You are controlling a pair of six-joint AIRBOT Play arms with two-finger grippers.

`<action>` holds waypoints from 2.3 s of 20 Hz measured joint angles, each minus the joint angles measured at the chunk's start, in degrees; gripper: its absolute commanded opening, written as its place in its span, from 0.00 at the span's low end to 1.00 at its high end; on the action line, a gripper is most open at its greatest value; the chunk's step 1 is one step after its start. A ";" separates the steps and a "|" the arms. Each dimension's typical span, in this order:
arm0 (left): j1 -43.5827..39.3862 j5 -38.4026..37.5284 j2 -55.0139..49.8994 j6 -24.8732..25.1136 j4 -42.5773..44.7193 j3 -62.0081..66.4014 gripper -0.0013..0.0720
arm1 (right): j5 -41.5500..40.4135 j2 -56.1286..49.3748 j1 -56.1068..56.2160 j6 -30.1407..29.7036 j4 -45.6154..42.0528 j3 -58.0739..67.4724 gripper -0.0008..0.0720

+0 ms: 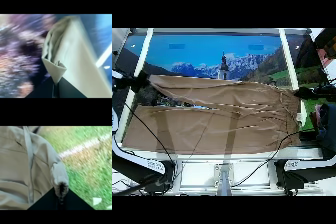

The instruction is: Fold the clothes and pants, and hang the long-sleeved shirts on hangers.

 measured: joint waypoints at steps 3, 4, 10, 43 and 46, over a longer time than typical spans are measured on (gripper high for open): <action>0.61 1.97 5.31 1.36 -3.87 0.17 0.04 | 4.22 0.15 0.00 4.20 0.20 5.25 0.05; 0.85 2.01 6.99 1.36 -4.55 0.22 0.04 | 5.70 0.17 0.00 5.62 -0.04 7.23 0.05; 3.23 -0.31 13.88 -0.26 -6.47 0.48 0.04 | 10.32 0.13 0.04 11.58 -2.89 13.60 0.05; 1.22 -28.11 16.17 33.14 17.90 -7.91 0.04 | 13.31 0.07 0.02 13.86 -6.54 14.78 0.06; 1.09 -24.52 16.31 32.52 20.26 -16.00 0.11 | 13.18 0.07 0.02 13.79 -6.58 14.78 0.06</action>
